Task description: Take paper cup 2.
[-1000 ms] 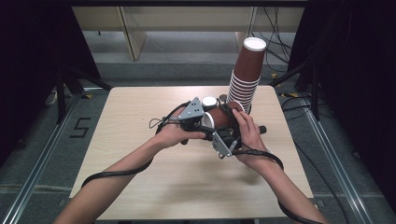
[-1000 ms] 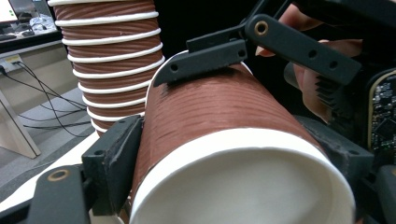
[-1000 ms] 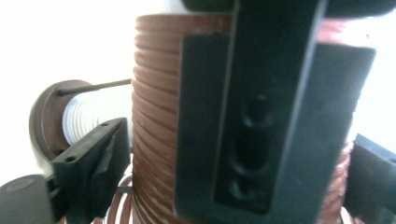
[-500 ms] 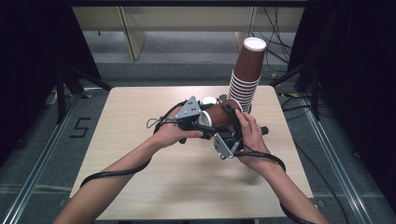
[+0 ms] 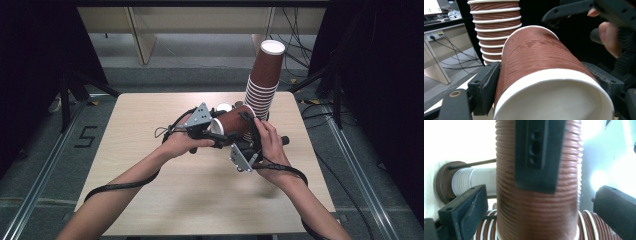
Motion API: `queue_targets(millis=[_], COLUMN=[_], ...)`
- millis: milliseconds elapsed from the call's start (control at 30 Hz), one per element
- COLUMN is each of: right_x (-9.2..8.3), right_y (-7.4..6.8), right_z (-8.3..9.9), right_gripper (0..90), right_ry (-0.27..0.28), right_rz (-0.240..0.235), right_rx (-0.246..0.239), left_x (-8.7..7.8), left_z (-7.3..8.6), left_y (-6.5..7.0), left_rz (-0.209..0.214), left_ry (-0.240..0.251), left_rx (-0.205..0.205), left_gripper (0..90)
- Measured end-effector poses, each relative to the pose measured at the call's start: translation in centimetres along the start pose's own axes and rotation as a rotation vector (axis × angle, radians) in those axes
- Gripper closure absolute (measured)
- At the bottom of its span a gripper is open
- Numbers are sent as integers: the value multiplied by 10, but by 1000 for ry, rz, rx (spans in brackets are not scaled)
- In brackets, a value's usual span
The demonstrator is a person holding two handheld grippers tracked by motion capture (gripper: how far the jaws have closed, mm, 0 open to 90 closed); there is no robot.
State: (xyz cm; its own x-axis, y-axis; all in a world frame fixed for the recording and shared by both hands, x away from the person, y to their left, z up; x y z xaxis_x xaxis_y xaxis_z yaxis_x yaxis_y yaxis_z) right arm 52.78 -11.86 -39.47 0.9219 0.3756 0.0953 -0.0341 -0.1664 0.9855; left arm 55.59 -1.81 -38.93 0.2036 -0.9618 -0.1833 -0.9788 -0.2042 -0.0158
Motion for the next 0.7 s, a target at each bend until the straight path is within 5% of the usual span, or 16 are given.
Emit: queue_targets(millis=[167,200,367,500,600,700], right_x=[-3,-3,-6,-7,-8,-9], right_y=[-2,2,7,5,4,0], right_z=[2,2,6,8,12,13], right_gripper=[6,7,16,21,26,29], right_ry=[-15,-7,-16,-39,-71,-106], right_rz=[3,13,25,0,-16,-67], right_rx=[42,15,73,229,356,511], left_x=[-4,-5,-10,-14,-19,-22], left_z=[0,0,3,2,3,4], left_y=[-3,-4,-5,-9,-7,-7], left_rz=[-16,-21,-33,-40,-49,-59], left_ry=[18,23,37,67,93,108], left_rx=[3,2,-1,33,-7,-4], left_gripper=[198,198,197,197,197,196])
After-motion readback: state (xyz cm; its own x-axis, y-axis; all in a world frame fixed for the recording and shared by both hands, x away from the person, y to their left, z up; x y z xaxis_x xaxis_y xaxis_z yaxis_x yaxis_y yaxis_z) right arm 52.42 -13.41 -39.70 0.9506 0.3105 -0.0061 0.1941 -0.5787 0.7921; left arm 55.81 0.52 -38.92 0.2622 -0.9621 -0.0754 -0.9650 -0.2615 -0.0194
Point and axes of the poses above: each handheld gripper's, and its own axes: x roughly forward along the jaws, z roughly out of its underside, y roughly to its right, the point moved 7 cm from there along x, roughly forward along the jaws, and after that the axes turned 14 degrees about z, right-handed, at the moved point
